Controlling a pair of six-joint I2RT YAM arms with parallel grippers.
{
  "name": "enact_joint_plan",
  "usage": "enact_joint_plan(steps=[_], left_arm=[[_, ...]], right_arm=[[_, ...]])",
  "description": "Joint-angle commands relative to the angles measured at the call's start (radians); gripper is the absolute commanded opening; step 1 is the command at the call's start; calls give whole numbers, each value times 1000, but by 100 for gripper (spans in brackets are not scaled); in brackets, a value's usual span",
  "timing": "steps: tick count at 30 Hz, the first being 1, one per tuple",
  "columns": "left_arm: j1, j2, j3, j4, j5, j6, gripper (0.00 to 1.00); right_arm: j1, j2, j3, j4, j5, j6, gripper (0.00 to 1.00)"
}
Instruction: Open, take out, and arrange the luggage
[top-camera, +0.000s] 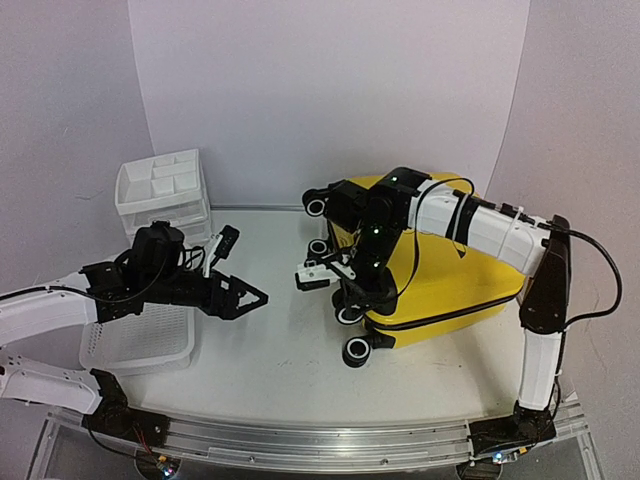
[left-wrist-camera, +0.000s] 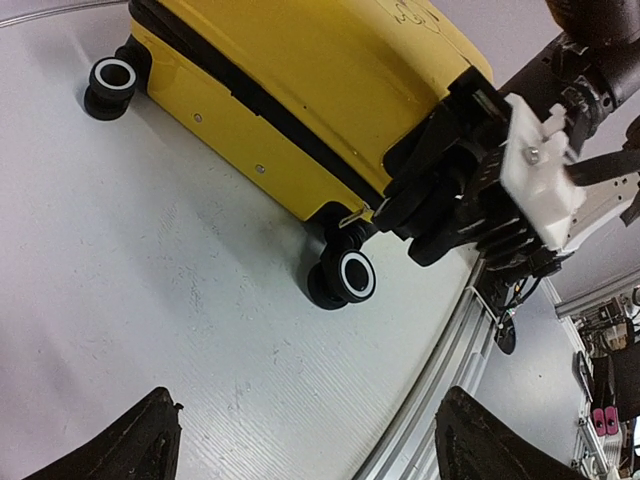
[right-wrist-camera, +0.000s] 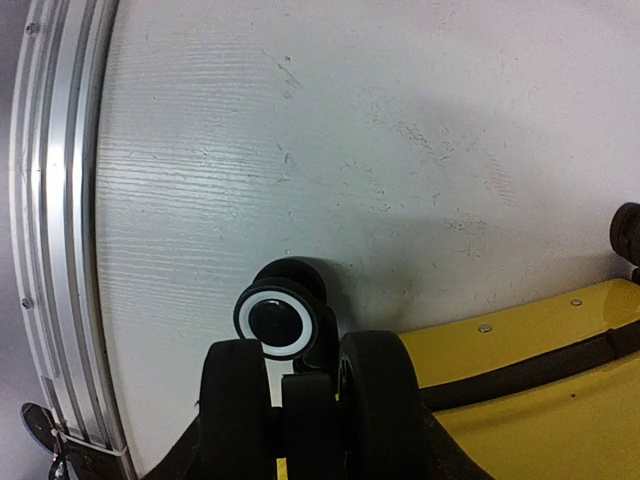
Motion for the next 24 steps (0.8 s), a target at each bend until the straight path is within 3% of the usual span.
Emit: enact_joint_plan(steps=[1,9,13,17,24], left_arm=[[-2,54,-15,215,-10,-15,87],[-41,192,-111,680,0,46,77],[-99,293,-82,765,-24,125,72],[-118,382,-52,817,-16,109,65],[-149,536,-107,1101,4,131,68]], right_arm=[[-37,-131,66,-66,-203,-47,0],[-64,-142,115,-177,-267,-140,0],[-77,-129,145,-187,-282,-134,0],[-84,-127,166,-209,-307,-162,0],[-95,-136,162,-212,-362,-175,0]])
